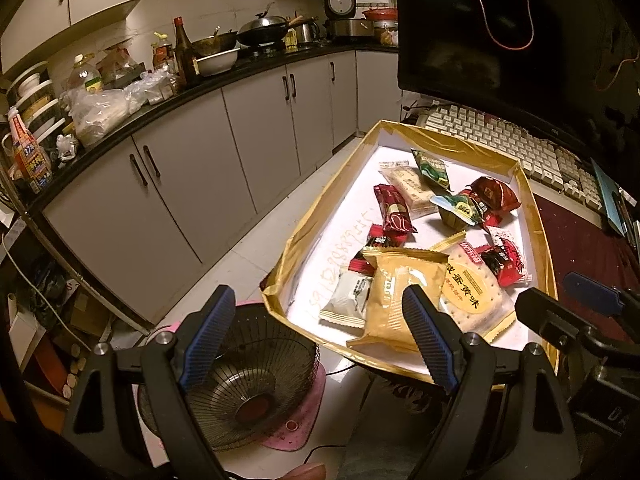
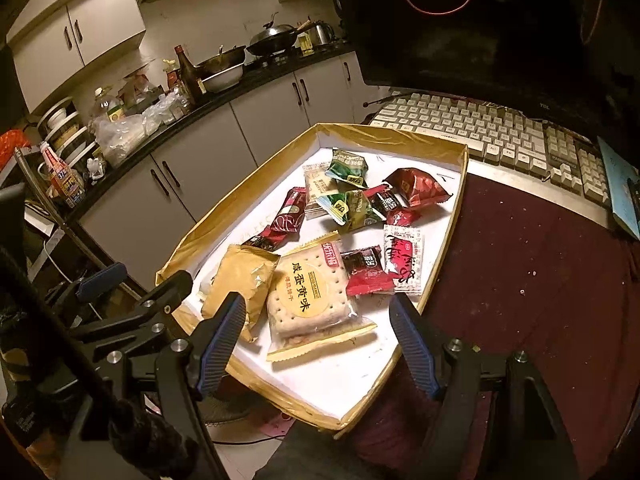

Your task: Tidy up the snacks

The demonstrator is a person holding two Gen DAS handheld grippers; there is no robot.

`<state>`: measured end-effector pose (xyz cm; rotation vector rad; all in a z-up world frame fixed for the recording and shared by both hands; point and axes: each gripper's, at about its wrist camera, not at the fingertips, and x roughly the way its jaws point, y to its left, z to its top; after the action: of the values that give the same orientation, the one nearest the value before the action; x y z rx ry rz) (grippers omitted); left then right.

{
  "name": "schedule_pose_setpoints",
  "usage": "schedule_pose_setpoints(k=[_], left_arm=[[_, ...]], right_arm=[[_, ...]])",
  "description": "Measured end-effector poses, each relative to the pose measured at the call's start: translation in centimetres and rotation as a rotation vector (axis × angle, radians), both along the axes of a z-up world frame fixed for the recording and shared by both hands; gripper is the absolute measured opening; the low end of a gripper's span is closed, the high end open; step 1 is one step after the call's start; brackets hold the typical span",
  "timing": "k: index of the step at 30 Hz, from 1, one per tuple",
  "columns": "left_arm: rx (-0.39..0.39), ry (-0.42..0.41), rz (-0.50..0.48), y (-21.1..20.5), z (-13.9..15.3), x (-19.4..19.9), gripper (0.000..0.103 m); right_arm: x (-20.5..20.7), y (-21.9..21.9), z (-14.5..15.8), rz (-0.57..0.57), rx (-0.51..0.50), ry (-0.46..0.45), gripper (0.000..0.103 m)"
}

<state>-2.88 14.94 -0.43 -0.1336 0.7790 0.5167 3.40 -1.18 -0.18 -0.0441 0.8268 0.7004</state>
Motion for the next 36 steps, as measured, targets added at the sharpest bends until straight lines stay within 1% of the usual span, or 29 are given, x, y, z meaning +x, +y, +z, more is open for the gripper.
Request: schedule_pose_setpoints(k=[7,25,36], left_arm=[[-0.012,-0.004,0.009,0.6,-0.2,0.0,0.086],[-0.009,0.003,-0.004,0.6,-0.4,0.3,0.086],[-0.012,-0.001,0.011,1.1,-0.4,0.1,0.086]], right_arm=[[0.0,0.1,0.4,-0.003,-0.011,-0.019,0.074],[0.3,0.4,0.3,-0.001,-0.013,-0.024,0.074],[0.0,0.9,0.2,0.009,-0.021,-0.031,0.074]])
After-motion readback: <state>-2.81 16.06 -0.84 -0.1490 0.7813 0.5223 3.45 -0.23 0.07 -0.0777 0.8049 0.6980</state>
